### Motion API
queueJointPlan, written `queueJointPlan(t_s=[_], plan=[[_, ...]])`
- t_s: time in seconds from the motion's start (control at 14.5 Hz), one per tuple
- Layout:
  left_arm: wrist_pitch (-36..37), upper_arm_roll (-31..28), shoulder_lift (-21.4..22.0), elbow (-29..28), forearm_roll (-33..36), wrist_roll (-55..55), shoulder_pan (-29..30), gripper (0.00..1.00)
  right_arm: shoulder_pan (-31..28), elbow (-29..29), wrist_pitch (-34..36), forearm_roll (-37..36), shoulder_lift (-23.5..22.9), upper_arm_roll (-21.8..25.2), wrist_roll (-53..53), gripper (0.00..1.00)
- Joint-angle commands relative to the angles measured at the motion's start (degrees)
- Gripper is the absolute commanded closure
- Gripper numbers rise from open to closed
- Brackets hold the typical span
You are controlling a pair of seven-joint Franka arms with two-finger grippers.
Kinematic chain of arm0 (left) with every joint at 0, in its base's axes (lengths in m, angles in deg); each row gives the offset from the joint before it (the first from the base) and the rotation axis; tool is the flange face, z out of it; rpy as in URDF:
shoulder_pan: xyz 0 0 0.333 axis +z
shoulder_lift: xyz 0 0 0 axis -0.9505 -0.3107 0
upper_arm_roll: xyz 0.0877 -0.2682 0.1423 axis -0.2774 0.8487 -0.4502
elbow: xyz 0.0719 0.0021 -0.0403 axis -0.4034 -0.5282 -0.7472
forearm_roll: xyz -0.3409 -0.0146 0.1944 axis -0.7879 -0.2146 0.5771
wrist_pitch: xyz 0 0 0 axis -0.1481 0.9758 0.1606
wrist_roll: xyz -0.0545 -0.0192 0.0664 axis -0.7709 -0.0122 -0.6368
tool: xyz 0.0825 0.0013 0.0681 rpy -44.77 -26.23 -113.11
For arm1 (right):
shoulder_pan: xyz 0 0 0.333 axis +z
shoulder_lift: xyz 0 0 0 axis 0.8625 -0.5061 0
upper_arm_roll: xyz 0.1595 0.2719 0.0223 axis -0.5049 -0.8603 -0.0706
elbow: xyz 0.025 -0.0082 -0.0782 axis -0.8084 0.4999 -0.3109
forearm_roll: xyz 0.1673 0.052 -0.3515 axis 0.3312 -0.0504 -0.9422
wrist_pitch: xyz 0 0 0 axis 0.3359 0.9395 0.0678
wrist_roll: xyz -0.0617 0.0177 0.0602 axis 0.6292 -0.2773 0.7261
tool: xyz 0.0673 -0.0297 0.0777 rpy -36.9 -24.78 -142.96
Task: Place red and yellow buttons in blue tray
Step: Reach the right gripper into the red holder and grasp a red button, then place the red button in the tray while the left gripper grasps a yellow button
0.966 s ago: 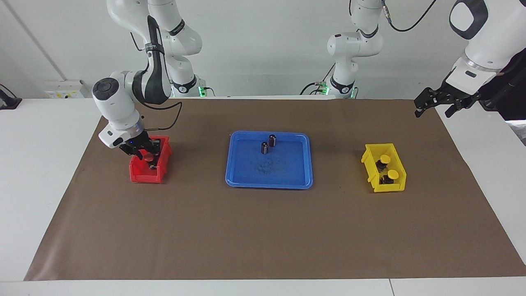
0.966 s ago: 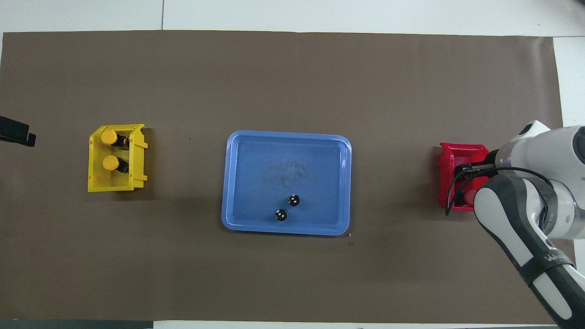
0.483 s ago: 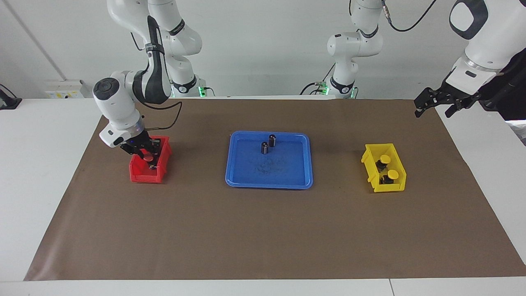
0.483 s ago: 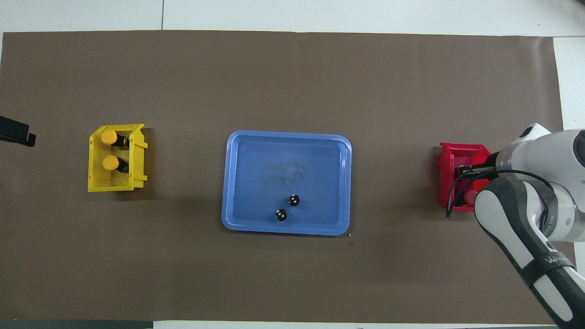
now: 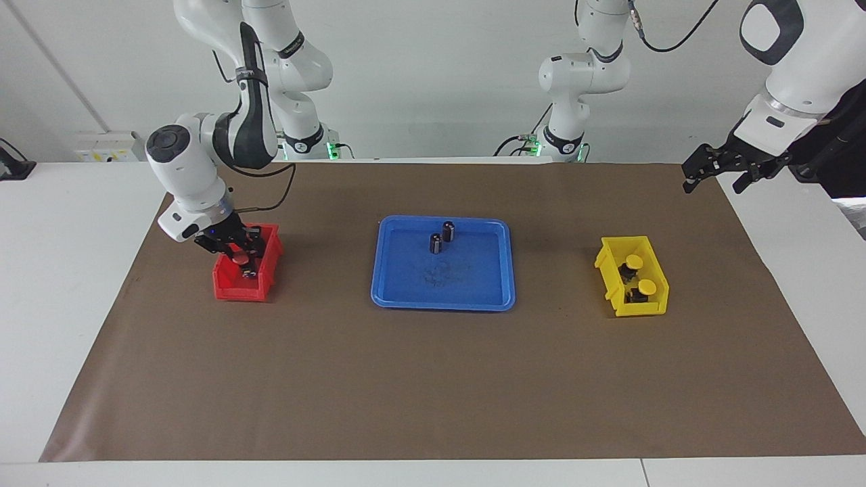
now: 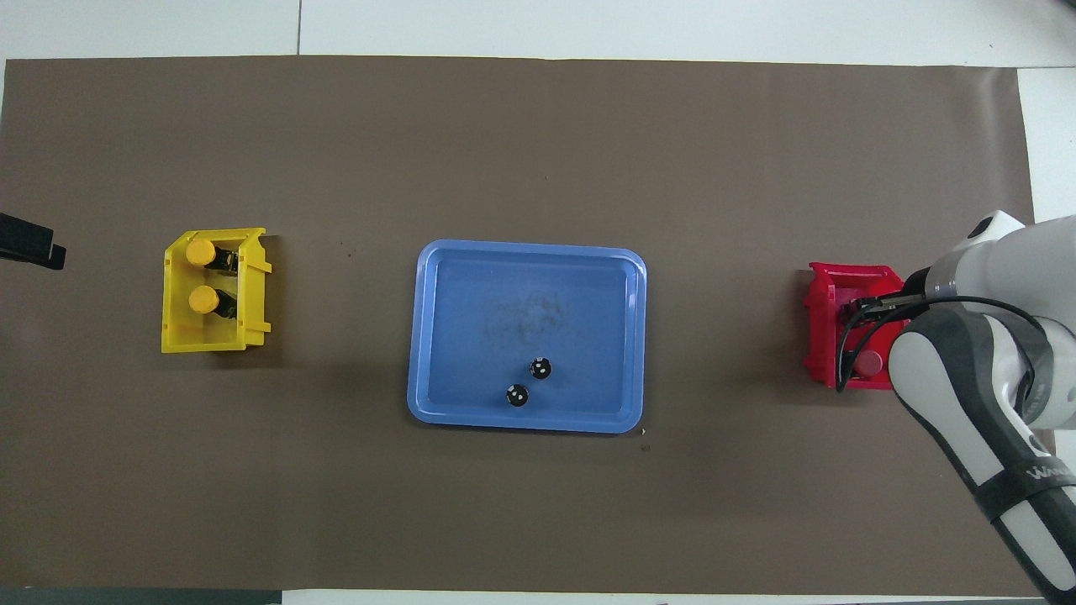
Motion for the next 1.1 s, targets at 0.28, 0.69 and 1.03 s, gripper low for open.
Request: queueJointPlan(t_s=[0.28, 0.69, 1.03], plan=[[-8.95, 0.03, 4.17, -8.63, 0.39, 0.25, 0.2, 0.0, 16.45, -30.59, 19.76, 0.28, -11.07, -0.21, 16.73, 0.74], [-22.52, 0.04, 5.16, -22.8, -0.23, 0.69, 0.64, 0.14, 33.25, -30.34, 5.97, 3.36, -18.44, -0.3, 41.02, 0.72], [-30.35, 0.12, 2.36, -27.39, -0.23, 3.59, -1.28, 0.22, 37.23, -28.33, -0.28, 2.92, -24.26, -0.3, 44.82, 0.72]])
